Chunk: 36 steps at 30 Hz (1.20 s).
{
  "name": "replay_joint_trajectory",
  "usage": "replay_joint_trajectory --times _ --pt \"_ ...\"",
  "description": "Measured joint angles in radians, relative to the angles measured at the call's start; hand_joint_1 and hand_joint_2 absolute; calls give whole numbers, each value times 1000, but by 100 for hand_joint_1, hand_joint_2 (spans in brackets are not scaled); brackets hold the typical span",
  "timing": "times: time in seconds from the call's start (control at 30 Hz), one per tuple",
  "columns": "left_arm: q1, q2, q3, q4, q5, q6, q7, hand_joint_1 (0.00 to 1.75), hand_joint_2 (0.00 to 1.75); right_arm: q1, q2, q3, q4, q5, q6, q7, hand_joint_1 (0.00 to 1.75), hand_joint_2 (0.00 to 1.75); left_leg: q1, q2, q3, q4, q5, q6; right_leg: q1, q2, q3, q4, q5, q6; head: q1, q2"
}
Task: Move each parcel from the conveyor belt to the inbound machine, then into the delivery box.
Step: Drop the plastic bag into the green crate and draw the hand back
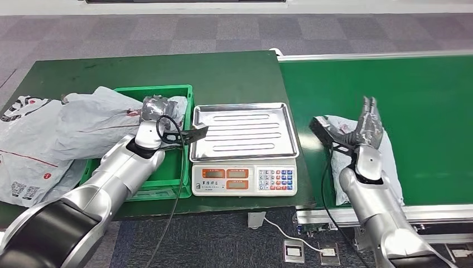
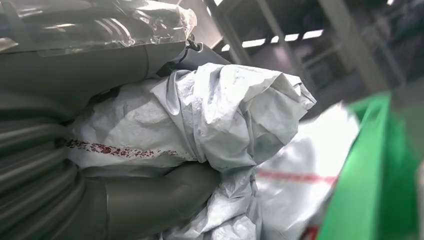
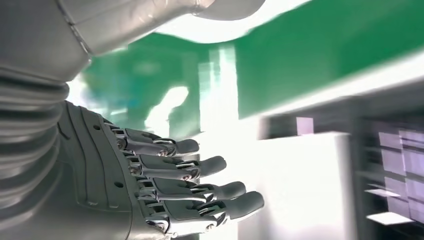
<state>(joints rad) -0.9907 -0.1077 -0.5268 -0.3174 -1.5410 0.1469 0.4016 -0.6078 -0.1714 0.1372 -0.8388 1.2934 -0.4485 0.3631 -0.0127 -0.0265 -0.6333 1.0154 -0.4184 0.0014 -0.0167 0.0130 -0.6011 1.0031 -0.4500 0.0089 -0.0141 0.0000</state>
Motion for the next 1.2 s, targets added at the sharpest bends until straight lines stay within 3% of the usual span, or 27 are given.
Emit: replay_joint_trajectory --times 0.03,0.07,0.23,0.37,0.73,0.87,1.17,1.2 --pt "2 1 4 4 -5 -10 5 17 175 -7 -8 -12 36 14 0 13 0 175 0 0 0 0 0 0 0 0 0 0 0 0 0 0" --pt "4 3 7 8 -9 -14 8 0 175 -13 -17 -23 69 27 2 26 0 175 0 1 0 0 0 0 0 0 0 0 0 0 0 0" --pt "13 -2 39 16 13 34 -13 0 175 -24 -52 -70 199 77 52 120 0 175 0 0 0 0 0 0 0 0 -1 0 0 0 0 0" --pt "14 -18 92 14 53 120 -66 0 175 -20 -81 -123 288 102 147 156 0 175 0 0 0 0 0 0 0 -1 -1 0 0 0 0 0" --pt "14 -55 176 10 69 164 -91 0 175 -7 -116 -179 391 119 201 161 0 175 0 3 0 0 -1 0 0 2 -1 0 0 0 0 0" --pt "14 -59 182 10 72 164 -96 0 0 -7 -117 -181 399 119 205 161 0 175 0 3 0 0 -1 0 0 2 -1 0 0 0 0 0" --pt "17 -100 262 -18 195 259 -297 0 0 -13 -130 -197 435 140 426 149 2 175 0 2 0 1 -1 1 0 2 0 -1 -1 1 0 0" --pt "19 -106 270 -26 212 282 -325 0 0 -17 -131 -198 441 138 455 133 46 175 0 2 0 1 -1 1 0 2 0 -1 -1 1 0 0"
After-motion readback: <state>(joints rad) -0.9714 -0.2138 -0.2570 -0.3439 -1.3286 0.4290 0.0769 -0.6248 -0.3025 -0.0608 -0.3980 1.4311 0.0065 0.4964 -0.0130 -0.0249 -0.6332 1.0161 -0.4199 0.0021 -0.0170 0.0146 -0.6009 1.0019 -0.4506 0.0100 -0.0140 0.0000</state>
